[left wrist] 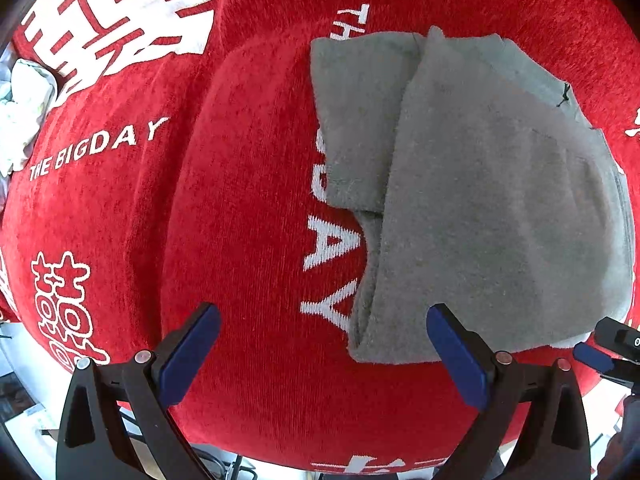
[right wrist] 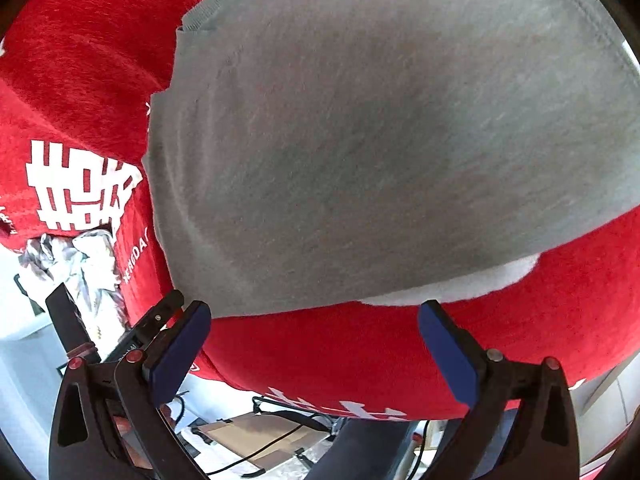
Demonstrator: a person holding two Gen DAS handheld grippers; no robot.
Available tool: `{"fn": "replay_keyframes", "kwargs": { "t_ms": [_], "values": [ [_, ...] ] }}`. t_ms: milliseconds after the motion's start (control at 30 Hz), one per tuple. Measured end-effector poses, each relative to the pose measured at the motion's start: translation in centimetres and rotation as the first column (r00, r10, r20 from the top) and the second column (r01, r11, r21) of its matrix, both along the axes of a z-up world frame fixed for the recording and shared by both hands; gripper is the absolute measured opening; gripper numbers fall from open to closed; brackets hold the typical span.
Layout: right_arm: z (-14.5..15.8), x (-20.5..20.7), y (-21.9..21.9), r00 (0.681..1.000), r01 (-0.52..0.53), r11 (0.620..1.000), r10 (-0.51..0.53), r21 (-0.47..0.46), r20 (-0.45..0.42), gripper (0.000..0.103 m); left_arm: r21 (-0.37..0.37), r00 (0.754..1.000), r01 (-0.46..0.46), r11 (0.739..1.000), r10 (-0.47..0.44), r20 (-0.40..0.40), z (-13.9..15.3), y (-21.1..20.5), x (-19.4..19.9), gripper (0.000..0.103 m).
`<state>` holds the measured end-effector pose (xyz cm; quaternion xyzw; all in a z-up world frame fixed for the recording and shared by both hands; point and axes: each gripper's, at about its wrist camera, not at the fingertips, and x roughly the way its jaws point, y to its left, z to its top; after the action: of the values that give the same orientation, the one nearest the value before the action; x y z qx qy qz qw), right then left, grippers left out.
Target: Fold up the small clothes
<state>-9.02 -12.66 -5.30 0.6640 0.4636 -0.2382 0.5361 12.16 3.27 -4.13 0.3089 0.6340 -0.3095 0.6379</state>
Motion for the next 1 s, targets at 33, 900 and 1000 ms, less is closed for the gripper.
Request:
{"fn": "replay_keyframes", "kwargs": {
  "t_ms": [33,900,1000],
  "values": [
    [-0.2,0.1,0.2,1.0,0.005,1.0,-0.005,0.008,0.004,0.103,0.0,1.0,0.0,1.0,0.0,-0.002,-0.1,0.0,0.1,0.103],
    [-1.8,3.2,3.2,0.981,0.109,0.988,-0.125,0.113,0.145,0.103,-0.054,0.999,0.014,0.998,-0.015,-0.033,-0.8,0.2,1.3,0.103],
    [-2.3,3.7,3.5,0.965,0.156,0.978,-0.182,0.142,0.189,0.103,-0.061,0.999,-0.001,0.998,-0.002,-0.039,-1.0,0.0,1.7,0.103]
  ]
}}
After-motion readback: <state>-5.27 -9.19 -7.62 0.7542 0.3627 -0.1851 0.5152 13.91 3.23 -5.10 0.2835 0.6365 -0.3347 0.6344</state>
